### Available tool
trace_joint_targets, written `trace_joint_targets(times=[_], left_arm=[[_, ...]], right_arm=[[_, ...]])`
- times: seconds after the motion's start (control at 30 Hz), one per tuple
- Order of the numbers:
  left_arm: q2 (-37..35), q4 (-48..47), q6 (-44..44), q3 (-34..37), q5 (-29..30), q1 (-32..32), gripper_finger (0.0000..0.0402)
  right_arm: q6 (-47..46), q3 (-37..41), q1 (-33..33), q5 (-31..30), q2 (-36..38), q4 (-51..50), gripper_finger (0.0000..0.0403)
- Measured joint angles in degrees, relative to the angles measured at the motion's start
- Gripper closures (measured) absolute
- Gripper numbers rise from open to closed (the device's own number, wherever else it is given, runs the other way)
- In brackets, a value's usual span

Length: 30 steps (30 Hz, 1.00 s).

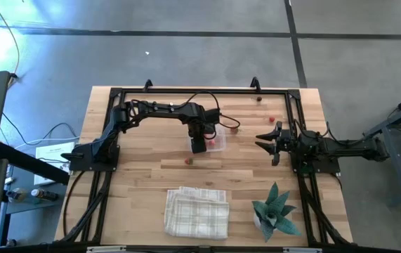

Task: Pick and placing Produce into tupperware
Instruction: Put the red cherry into the transparent bin, then put the bottom strawberry into the transparent bin

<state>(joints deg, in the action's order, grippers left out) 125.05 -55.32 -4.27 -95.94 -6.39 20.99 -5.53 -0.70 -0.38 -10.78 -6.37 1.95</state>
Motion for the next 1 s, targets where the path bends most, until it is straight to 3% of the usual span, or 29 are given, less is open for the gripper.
trace_joint_targets(times=[0.27,0.57,0.87,1.0], left_arm=[[0.00,-0.04,0.17,0.00,3.28,0.00,0.0253],[0.02,-6.56,0.23,-3.02,2.37,-0.02,0.0272],[0.00,-15.81,1.76,-14.10,1.37,-1.19,0.0290],[-0.02,-24.12,3.76,-19.87,1.27,-3.15,0.0291]], right_arm=[[0.01,0.00,0.00,0.00,0.00,0.00,0.0286],[0.00,0.00,0.00,0.00,0.00,0.00,0.0286],[-0.01,0.01,0.00,0.02,0.00,-0.01,0.0286],[0.01,0.01,0.00,0.02,0.00,-0.01,0.0286]])
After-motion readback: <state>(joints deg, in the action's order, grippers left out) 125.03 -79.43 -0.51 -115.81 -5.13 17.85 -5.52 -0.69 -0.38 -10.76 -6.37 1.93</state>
